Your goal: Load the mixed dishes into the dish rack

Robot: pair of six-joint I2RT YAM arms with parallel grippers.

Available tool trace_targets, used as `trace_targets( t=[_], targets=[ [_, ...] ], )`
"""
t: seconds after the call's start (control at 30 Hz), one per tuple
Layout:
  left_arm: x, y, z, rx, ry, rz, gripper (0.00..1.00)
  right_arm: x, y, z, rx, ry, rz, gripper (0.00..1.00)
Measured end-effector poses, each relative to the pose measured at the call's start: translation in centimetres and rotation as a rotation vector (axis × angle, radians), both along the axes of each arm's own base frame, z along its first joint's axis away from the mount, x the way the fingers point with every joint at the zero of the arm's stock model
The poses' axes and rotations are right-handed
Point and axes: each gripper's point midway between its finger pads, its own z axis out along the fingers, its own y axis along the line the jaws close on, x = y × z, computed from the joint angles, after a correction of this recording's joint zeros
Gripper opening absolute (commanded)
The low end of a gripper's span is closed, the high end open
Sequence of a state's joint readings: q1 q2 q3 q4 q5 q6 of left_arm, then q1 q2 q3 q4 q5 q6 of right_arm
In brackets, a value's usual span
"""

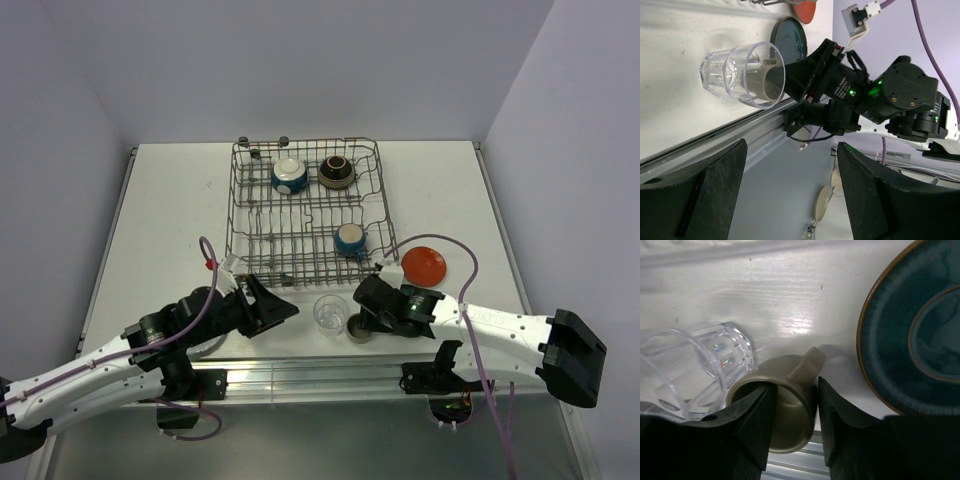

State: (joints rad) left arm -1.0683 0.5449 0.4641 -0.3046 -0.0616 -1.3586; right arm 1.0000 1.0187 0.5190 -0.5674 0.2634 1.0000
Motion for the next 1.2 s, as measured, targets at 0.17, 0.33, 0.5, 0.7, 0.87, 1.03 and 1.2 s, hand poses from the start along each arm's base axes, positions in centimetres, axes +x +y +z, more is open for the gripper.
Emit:
trace_targets(
  t=[0.17,0.33,0.5,0.7,0.87,1.03,1.2],
  targets=[
    [-0.1,0.6,-0.4,0.019,0.003,0.013,0.79,-0.6,0.0,-0.8,-0.039,0.002,-0.014,0.12],
    [-0.2,1.1,-1.1,0.053,0.015,0.016,0.79,-0.9,-0.9,-0.6,-0.087,-0.009,-0.043,0.00],
    [-0.2,1.2,-0.5,0.059,0.008,0.016,0.78,-1.1,-1.7,1.1,-0.119,-0.033,-0.057,0.00],
    [-0.2,0.8,0.3,0.065,-0.017,-0.013,0.72,-1.2,-0.3,6.5,-0.004,-0.121,-0.025,0.00],
    [-0.2,-0.3,-0.3,0.137,-0.018,-0.066,0.62,-1.2,1.3,10.2,0.087,-0.172,0.005,0.00],
    [-0.2,-1.7,0.6,0.175,-0.038,-0.102,0.61,-0.8,3.9,12.2,-0.003,-0.192,0.038,0.00],
    [-0.4,-2.5,2.9,0.163,-0.081,-0.114,0.61,-0.6,7.5,12.5,-0.140,-0.202,0.079,0.00]
  ],
)
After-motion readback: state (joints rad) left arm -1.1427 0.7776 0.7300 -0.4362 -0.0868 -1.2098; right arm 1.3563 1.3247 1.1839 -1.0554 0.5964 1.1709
